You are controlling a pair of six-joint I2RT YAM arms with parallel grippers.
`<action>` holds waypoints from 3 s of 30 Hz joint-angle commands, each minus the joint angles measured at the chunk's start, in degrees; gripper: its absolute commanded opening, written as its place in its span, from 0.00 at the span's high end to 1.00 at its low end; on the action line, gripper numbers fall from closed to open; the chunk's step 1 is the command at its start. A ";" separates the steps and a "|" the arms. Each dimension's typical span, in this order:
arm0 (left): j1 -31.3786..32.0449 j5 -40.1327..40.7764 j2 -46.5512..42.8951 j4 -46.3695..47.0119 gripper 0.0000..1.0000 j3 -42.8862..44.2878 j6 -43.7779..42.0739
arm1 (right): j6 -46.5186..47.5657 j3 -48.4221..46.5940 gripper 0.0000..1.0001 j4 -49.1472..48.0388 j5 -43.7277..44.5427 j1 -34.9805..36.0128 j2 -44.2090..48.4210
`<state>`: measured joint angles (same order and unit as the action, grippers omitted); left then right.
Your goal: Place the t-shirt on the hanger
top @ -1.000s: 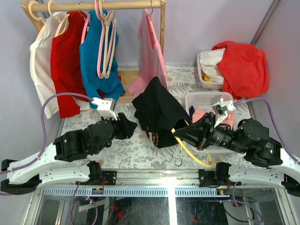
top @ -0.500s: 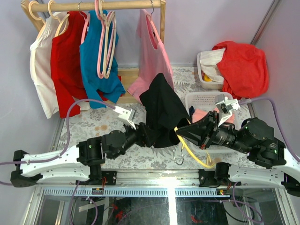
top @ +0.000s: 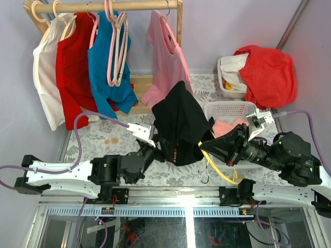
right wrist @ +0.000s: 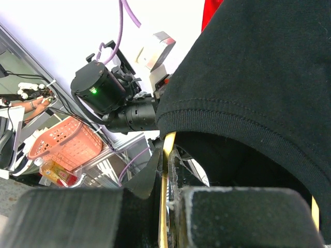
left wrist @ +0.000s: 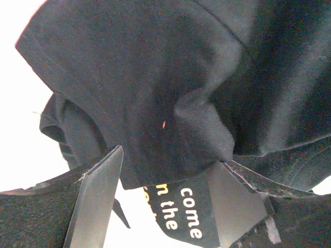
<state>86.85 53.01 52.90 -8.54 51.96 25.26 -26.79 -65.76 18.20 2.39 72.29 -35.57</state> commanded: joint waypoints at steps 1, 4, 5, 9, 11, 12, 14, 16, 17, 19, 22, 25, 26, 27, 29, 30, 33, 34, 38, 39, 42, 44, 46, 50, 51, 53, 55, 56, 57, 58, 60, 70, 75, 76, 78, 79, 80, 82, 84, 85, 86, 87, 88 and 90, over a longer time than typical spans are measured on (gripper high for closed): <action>2.95 9.96 1.31 3.64 0.37 3.40 -6.03 | 2.52 -3.03 1.00 -6.41 -0.17 -0.30 0.97; 5.60 13.88 2.08 3.53 0.38 3.86 -8.33 | 2.69 -3.06 1.00 -6.33 -0.46 -0.31 0.78; 6.35 15.11 2.32 3.59 0.38 3.85 -9.04 | 2.77 -2.99 1.00 -6.35 -0.67 -0.31 0.81; 7.36 17.10 3.08 5.40 0.37 3.30 -13.20 | 2.84 -3.01 1.00 -6.51 -1.17 -0.31 0.83; 7.37 16.80 2.87 9.42 0.37 2.03 -16.95 | 2.80 -3.10 1.00 -6.51 -1.27 -0.31 0.82; 7.36 16.64 2.74 12.00 0.37 1.38 -19.04 | 2.75 -3.12 1.00 -6.46 -1.25 -0.31 0.90; 6.93 17.11 2.55 15.63 0.37 0.75 -22.47 | 2.68 -3.15 1.00 -6.58 -1.50 -0.31 0.99; 5.35 16.75 2.55 16.60 0.40 1.04 -23.70 | 2.54 -3.07 1.00 -6.76 -1.81 -0.31 0.96; 4.12 14.87 2.66 16.57 0.41 1.34 -23.66 | 2.45 -3.01 1.00 -6.98 -2.14 -0.31 0.95; 1.42 9.90 3.41 15.29 0.45 2.79 -22.71 | 2.37 -3.07 1.00 -7.26 -2.28 -0.31 0.64; -0.84 6.31 5.49 14.01 0.47 4.01 -22.53 | 2.40 -3.53 1.00 -7.24 -2.48 -0.31 0.31; -2.01 4.84 6.09 14.10 0.64 4.33 -23.07 | 2.53 -4.01 1.00 -6.80 -2.40 -0.31 0.32; -2.28 4.46 5.89 13.78 0.77 4.71 -23.08 | 2.53 -3.98 1.00 -6.70 -2.39 -0.31 0.36; -2.41 4.54 5.40 13.55 0.92 4.99 -23.19 | 2.57 -3.93 1.00 -6.62 -2.35 -0.31 0.47; -2.46 4.71 3.95 13.02 1.00 6.27 -24.06 | 2.39 -3.50 1.00 -6.57 -2.30 -0.31 0.69; -2.47 4.79 3.37 12.05 1.00 7.55 -24.33 | 2.21 -2.95 1.00 -6.73 -2.35 -0.31 0.86; -2.45 4.94 3.31 7.42 1.00 14.66 -25.06 | 1.72 -1.45 1.00 -7.47 -2.39 -0.31 1.39; -2.44 4.72 3.77 5.77 1.00 17.91 -25.56 | 1.59 -1.03 1.00 -7.77 -2.39 -0.31 1.56; -2.29 4.18 6.69 0.71 1.00 30.88 -29.27 | 1.23 -0.40 1.00 -7.94 -2.64 -0.31 1.99; -2.25 3.76 7.81 0.11 1.00 34.11 -30.43 | 1.16 -0.27 1.00 -7.87 -2.65 -0.31 2.10; -2.12 1.76 11.70 -0.43 1.00 44.29 -33.94 | 0.67 0.42 1.00 -8.00 -3.00 -0.31 2.52; -2.12 0.45 15.14 -0.32 1.00 50.12 -36.92 | 0.24 1.20 1.00 -8.62 -3.56 -0.31 2.88; -2.13 -0.23 19.80 -0.48 1.00 56.04 -39.68 | -0.21 1.97 1.00 -9.28 -4.14 -0.31 3.14; -2.08 -3.13 27.15 -4.70 1.00 67.86 -40.56 | -0.85 4.54 1.00 -12.65 -5.82 -0.31 4.05; -2.05 -3.51 28.65 -5.80 1.00 70.30 -40.64 | -1.01 5.06 1.00 -13.47 -6.30 -0.31 4.13; -1.58 -3.83 31.10 -6.85 1.00 73.89 -41.36 | -1.05 5.60 1.00 -15.61 -8.20 -0.31 4.00; -1.23 -3.84 32.80 -7.56 1.00 75.86 -42.07 | -0.83 5.57 1.00 -16.87 -9.87 -0.31 3.64; -1.02 -3.57 33.30 -8.11 1.00 76.52 -42.14 | -0.56 5.68 1.00 -17.61 -10.19 -0.31 3.58; -0.78 -3.23 33.57 -8.36 1.00 76.57 -42.15 | -0.28 5.83 1.00 -18.28 -10.32 -0.31 3.80; -0.40 -2.96 33.47 -8.42 1.00 76.27 -42.16 | 0.12 6.04 1.00 -18.88 -10.47 -0.31 4.17; 0.08 -2.21 32.72 -8.43 1.00 74.83 -42.11 | 0.72 6.92 1.00 -20.59 -10.67 -0.31 5.57; 1.46 3.77 27.20 -10.71 1.00 67.04 -40.60 | 2.20 12.10 1.00 -32.15 -16.69 -0.31 11.77; 1.61 5.87 25.80 -8.83 1.00 64.97 -42.35 | 1.81 9.57 1.00 -32.84 -18.13 -0.31 8.01; 1.64 5.51 25.97 -8.68 1.00 65.54 -42.65 | 1.54 8.65 1.00 -32.40 -18.09 -0.27 6.11; 2.20 5.60 27.25 -8.46 1.00 67.91 -44.16 | 0.71 6.65 1.00 -31.22 -16.76 -0.31 2.96; 2.68 5.92 28.01 -8.37 1.00 69.38 -45.24 | 0.93 5.46 1.00 -29.58 -16.49 -0.31 1.66; 3.27 6.32 28.85 -8.29 1.00 71.07 -46.38 | 0.97 4.90 1.00 -29.26 -17.00 -0.31 0.91; 4.02 7.26 30.67 -8.08 1.00 74.00 -48.85 | 0.54 5.07 1.00 -28.95 -17.32 -0.30 0.41; 4.68 7.77 31.84 -8.08 1.00 76.04 -50.31 | 0.12 5.63 1.00 -28.20 -17.33 -0.27 0.15; 5.06 8.11 32.08 -7.65 1.00 76.51 -50.80 | -0.07 6.11 1.00 -28.06 -17.26 -0.30 0.09; 5.59 8.40 31.97 -6.62 1.00 76.40 -51.49 | -0.26 6.30 1.00 -26.95 -16.61 -0.31 0.05; 6.11 9.02 31.87 -5.18 1.00 75.91 -52.42 | -0.35 6.93 1.00 -26.31 -16.24 -0.31 0.26; 6.58 10.21 31.89 -3.64 1.00 75.64 -53.86 | -0.63 8.10 1.00 -26.66 -16.32 -0.31 0.90; 7.02 12.43 32.28 -1.31 1.00 75.88 -56.95 | -1.17 9.74 1.00 -27.05 -17.07 -0.30 2.23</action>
<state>92.58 61.78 84.90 -16.25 126.34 -24.16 -27.07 -57.06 -4.84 -14.20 72.25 -36.01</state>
